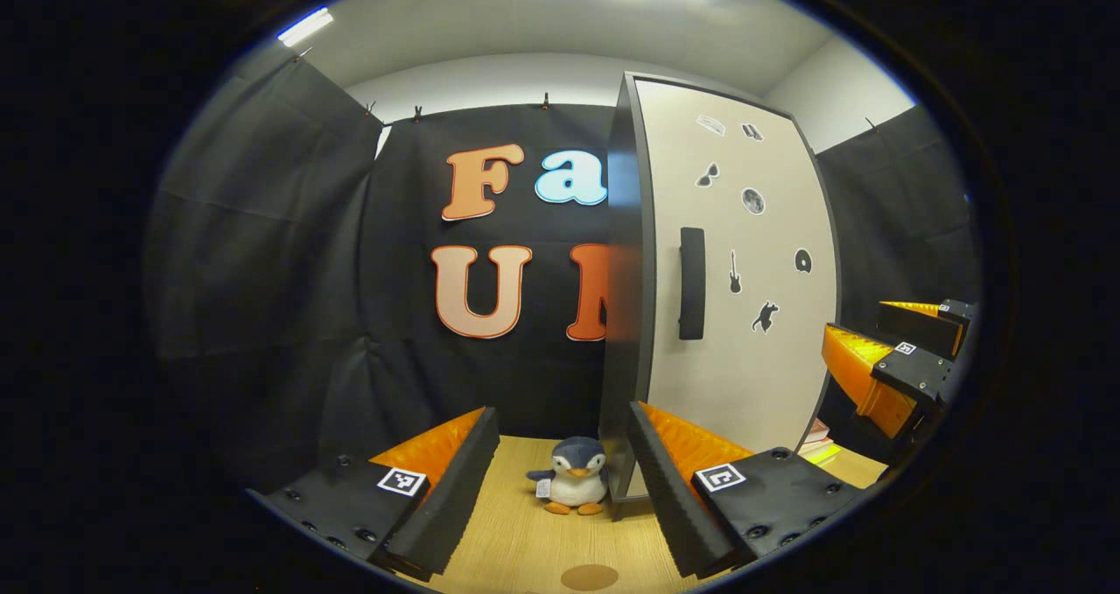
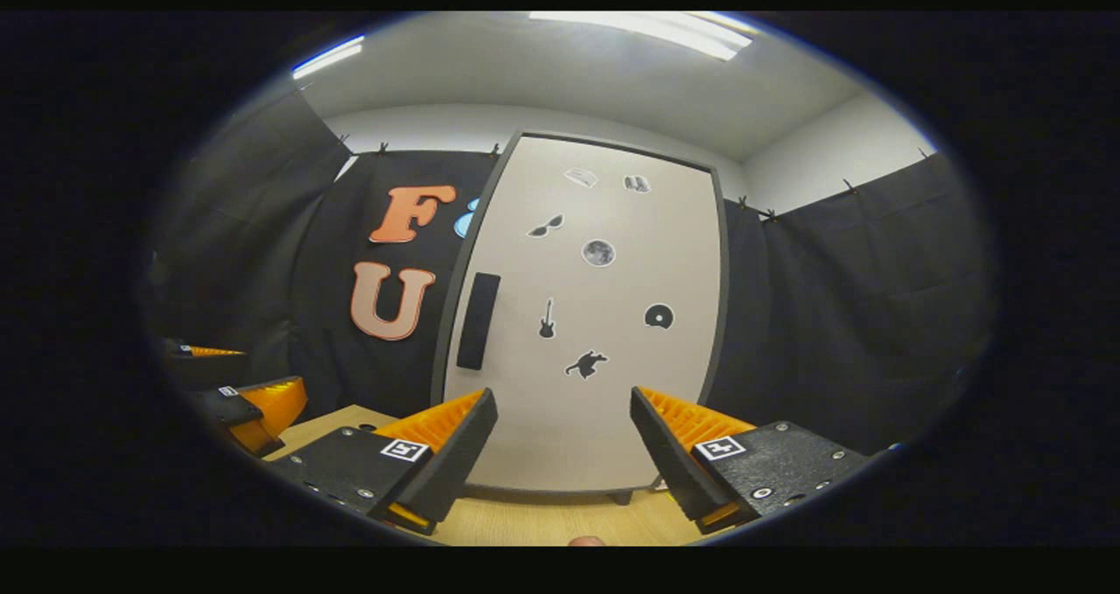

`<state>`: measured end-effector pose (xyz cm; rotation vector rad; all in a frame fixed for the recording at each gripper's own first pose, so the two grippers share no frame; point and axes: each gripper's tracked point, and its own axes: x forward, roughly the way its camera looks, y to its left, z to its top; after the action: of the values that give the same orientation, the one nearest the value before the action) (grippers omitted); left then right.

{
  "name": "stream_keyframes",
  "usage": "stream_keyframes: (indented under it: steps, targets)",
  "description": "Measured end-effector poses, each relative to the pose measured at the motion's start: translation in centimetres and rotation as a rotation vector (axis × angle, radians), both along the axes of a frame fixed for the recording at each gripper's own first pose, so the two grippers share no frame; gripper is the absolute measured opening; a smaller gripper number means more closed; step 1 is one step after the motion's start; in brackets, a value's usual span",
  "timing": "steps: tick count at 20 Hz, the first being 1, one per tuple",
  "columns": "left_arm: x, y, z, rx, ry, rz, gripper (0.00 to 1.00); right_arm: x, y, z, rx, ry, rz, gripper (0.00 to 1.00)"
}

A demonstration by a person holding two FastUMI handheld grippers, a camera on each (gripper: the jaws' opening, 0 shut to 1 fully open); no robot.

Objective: Open the cabinet door with the right hand, grasp the bottle in the cabinet with the left hand and place it on the coaster, then close the cabinet door with the right hand.

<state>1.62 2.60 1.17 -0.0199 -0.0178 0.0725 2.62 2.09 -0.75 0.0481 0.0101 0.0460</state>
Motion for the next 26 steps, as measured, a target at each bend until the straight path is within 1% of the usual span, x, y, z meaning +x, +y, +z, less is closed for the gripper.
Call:
stream_keyframes:
  steps: [6, 10, 12, 16, 20, 21, 22, 24, 25, 26]
  targets:
    - [1.8, 0.8, -0.7, -0.001, 0.02, 0.008, 0.96, 4.3, 2.1, 0.1, 0.037, 0.017, 0.031, 0.95]
    - [2.5, 2.1, -1.2, -0.005, 0.028, 0.033, 0.96, 7.5, 5.4, 0.4, 0.106, 0.032, 0.096, 0.95]
    - [2.7, 2.8, -1.6, -0.003, 0.033, 0.049, 0.96, 9.2, 6.8, 0.5, 0.135, 0.042, 0.113, 0.95]
    - [3.1, 4.5, -2.4, -0.007, 0.049, 0.076, 0.96, 12.4, 8.4, 0.4, 0.175, 0.064, 0.104, 0.94]
    - [3.7, 5.5, -3.1, -0.016, 0.06, 0.098, 0.96, 15.2, 9.9, -0.2, 0.212, 0.105, 0.099, 0.9]
    - [3.6, 5.7, -3.2, -0.014, 0.06, 0.101, 0.96, 15.7, 10.4, -0.3, 0.22, 0.113, 0.1, 0.82]
    - [3.6, 5.9, -3.3, -0.011, 0.06, 0.103, 0.96, 16.0, 10.5, -0.4, 0.221, 0.118, 0.092, 0.86]
    - [3.6, 6.3, -3.4, -0.006, 0.061, 0.107, 0.96, 16.6, 10.9, -0.5, 0.212, 0.12, 0.081, 0.81]
    - [3.6, 6.5, -3.4, -0.004, 0.06, 0.108, 0.96, 16.8, 11.3, -0.5, 0.212, 0.121, 0.087, 0.76]
    - [3.6, 6.8, -3.5, -0.003, 0.061, 0.111, 0.96, 17.0, 11.5, -0.6, 0.206, 0.123, 0.087, 0.74]
